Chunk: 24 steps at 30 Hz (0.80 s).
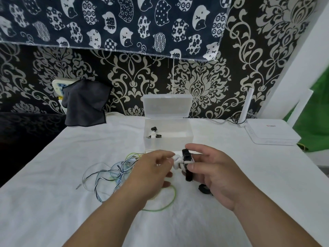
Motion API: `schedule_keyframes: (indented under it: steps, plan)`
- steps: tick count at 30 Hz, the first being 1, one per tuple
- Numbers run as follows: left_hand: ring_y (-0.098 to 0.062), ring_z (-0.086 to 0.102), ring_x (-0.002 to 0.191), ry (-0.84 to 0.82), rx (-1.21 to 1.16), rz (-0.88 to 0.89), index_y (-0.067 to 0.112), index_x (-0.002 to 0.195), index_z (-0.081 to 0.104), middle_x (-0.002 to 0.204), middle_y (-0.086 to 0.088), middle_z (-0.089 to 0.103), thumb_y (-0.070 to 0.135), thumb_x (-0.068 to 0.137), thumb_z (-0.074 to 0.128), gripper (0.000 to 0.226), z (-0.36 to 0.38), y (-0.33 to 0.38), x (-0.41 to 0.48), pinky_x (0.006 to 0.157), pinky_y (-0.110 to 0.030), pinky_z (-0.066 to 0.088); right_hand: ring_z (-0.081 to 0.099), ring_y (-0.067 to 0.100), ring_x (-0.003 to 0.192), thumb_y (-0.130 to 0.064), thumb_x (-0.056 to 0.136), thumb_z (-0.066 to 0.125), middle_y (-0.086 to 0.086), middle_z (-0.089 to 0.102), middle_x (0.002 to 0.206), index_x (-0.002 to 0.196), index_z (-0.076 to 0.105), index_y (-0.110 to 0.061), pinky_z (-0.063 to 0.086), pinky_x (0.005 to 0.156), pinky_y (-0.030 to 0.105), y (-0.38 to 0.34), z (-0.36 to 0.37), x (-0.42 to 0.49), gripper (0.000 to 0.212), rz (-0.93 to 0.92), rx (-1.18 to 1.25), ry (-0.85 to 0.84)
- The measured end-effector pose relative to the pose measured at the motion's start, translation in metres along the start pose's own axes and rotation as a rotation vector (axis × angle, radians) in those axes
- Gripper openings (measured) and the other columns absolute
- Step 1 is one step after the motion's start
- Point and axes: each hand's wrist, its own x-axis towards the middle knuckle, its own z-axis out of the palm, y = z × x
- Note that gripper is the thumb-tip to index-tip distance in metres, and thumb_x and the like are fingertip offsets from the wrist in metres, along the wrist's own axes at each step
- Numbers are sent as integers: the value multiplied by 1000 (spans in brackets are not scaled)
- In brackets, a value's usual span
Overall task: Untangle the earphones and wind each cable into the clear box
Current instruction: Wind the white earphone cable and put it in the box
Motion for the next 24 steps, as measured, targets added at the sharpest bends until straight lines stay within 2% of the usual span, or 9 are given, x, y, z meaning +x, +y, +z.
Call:
schedule_keyframes:
  steps: [5, 8, 12, 16, 18, 20, 21, 22, 24]
  plan:
    - [-12, 64, 55, 267, -54, 155, 21, 104, 68, 89, 1, 64, 10, 96, 58, 17, -25, 12, 9, 59, -39, 60, 74, 28, 91, 9, 79, 72, 21, 71, 107, 116, 68, -19, 58, 85, 41, -18, 5, 22, 46, -58, -1, 140]
    - [-20, 66, 59, 357, 59, 221, 26, 97, 68, 79, 6, 67, 12, 94, 60, 17, -45, 10, 17, 57, -38, 58, 70, 31, 100, 0, 76, 78, 16, 63, 116, 119, 66, -24, 57, 93, 46, -45, 17, 59, 51, -130, -183, 151]
    - [0, 61, 74, 328, 246, 253, 32, 100, 66, 92, 10, 68, 14, 91, 63, 20, -55, 3, 22, 65, -23, 48, 67, 27, 98, -4, 73, 78, 10, 64, 115, 122, 65, -17, 58, 90, 46, -61, 40, 123, 52, -112, -443, 171]
    - [-2, 63, 84, 285, 333, 272, 37, 100, 63, 97, 14, 66, 15, 89, 65, 24, -58, 3, 26, 77, -24, 51, 68, 30, 96, -7, 74, 77, 25, 66, 114, 115, 66, 1, 55, 91, 56, -43, 52, 163, 44, 15, -686, 130]
    - [1, 61, 95, 247, 390, 299, 37, 105, 63, 101, 17, 65, 16, 89, 66, 26, -57, 2, 26, 85, -25, 51, 69, 31, 92, -10, 74, 78, 21, 69, 109, 108, 68, 3, 58, 88, 49, -34, 57, 174, 38, 27, -838, 104]
    - [10, 55, 100, 194, 449, 335, 39, 109, 62, 105, 22, 61, 19, 90, 66, 28, -54, 1, 26, 88, -15, 47, 66, 27, 82, -14, 77, 76, 11, 69, 89, 90, 69, -1, 57, 67, 33, -29, 60, 181, 19, 31, -1086, 58]
    - [16, 51, 100, 165, 484, 345, 41, 111, 61, 106, 25, 58, 20, 90, 65, 29, -53, 0, 25, 85, -7, 43, 61, 24, 74, -16, 80, 73, 7, 62, 78, 79, 65, -6, 48, 55, 28, -28, 62, 183, 13, 42, -1225, 38]
    - [21, 47, 99, 143, 519, 347, 43, 112, 60, 107, 29, 55, 22, 91, 64, 29, -52, 0, 24, 81, -3, 39, 55, 22, 71, -18, 84, 69, 4, 56, 74, 73, 60, -9, 40, 51, 26, -27, 63, 184, 17, 47, -1336, 27]
    - [20, 48, 93, 133, 561, 335, 43, 113, 60, 107, 31, 51, 25, 93, 63, 27, -50, -1, 23, 74, -1, 37, 52, 23, 79, -18, 90, 60, 3, 54, 79, 77, 57, -11, 40, 57, 27, -25, 61, 188, 15, 57, -1479, 25]
